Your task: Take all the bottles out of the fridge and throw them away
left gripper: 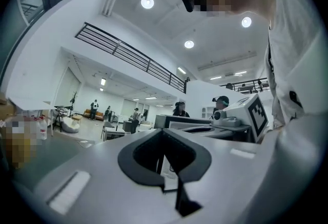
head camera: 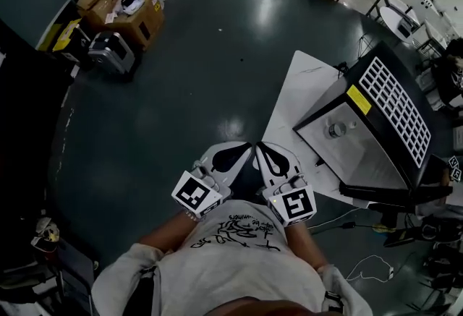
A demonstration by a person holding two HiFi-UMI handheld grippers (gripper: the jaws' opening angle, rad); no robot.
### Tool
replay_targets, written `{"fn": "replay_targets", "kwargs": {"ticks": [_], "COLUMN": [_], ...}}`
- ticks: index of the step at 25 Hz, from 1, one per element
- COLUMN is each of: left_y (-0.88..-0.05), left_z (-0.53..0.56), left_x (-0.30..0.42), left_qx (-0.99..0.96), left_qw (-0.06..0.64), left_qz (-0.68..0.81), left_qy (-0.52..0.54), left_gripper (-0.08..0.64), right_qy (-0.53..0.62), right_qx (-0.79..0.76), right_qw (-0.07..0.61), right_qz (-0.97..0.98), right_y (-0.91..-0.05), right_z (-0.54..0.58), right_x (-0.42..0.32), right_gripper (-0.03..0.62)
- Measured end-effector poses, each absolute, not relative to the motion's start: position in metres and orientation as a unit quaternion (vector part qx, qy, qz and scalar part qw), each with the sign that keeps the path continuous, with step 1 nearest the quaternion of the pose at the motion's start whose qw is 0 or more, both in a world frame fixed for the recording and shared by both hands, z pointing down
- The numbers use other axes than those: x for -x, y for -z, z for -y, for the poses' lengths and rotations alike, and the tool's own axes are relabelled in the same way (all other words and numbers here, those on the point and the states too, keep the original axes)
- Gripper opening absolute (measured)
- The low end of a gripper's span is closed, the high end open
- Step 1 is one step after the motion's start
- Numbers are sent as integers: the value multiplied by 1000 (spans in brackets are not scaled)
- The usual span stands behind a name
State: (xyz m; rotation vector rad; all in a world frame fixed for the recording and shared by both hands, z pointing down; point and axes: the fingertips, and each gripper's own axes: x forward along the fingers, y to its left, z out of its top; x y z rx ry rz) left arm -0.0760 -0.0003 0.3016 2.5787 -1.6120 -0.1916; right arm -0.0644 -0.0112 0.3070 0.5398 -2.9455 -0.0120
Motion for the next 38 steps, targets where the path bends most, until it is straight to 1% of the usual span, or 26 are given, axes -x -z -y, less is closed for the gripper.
{"fn": "replay_targets", "kwargs": {"ticks": [2,9,14,25,32,38], "left_y": [-302,-303,-302,-302,-307,-307], "left_z": [3,19,30,58,73,81], "left_x": [63,12,-27,-100,-154,-168], "left_qx": [-853,-880,-894,-911,-916,-922], "left_qw": [56,42,41,45,48,38], "left_qz": [515,470,443,407,395,382], "left_qy": [60,58,58,51,43,47], "left_gripper": [6,6,6,6,6,6], "right_qy": [4,0,-17,-14,-12,-13], "right_qx": [-196,-251,-293,-334,-346,-360], "right_qw": [71,72,90,66,64,69], "right_qz": [978,965,952,940,936,930], "right_y": [-306,-310,-310,-311,-315,-314], "right_z": [15,28,40,67,82,85], "right_x": [52,-4,-46,-123,-178,-193], "right_gripper": [9,9,9,9,9,9]}}
